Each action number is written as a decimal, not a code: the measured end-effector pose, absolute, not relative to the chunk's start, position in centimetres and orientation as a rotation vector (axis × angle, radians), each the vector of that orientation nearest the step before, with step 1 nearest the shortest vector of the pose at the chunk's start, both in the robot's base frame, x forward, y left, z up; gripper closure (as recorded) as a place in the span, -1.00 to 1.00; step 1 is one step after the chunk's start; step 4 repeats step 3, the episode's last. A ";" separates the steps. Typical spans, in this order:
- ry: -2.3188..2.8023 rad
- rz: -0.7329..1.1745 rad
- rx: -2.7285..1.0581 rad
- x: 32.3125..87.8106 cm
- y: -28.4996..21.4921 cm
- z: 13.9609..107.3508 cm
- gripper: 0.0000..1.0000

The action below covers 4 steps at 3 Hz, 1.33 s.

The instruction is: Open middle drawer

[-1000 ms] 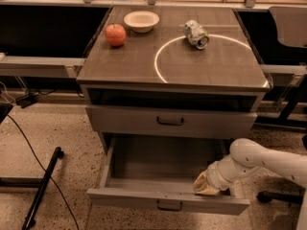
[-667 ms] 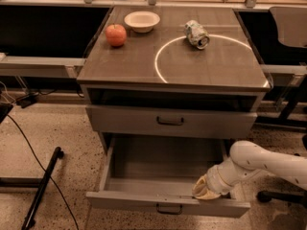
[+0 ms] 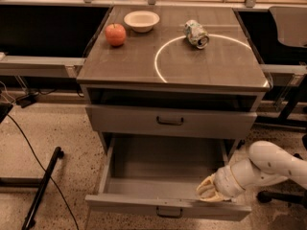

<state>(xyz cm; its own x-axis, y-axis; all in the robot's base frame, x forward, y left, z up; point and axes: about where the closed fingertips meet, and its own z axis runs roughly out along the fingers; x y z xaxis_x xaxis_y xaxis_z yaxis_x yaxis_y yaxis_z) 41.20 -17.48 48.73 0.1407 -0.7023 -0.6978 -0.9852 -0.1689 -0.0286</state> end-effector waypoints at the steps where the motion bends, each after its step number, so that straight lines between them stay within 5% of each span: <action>1: 1.499 0.716 -1.830 40.0 -18.9 53.5 1.00; 3: 1.506 0.711 -1.814 39.6 -19.4 53.4 0.17; 4: 1.506 0.711 -1.814 39.6 -19.4 53.4 0.17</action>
Offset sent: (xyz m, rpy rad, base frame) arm -0.0094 -0.0107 0.0400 0.0992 -0.0852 -0.0246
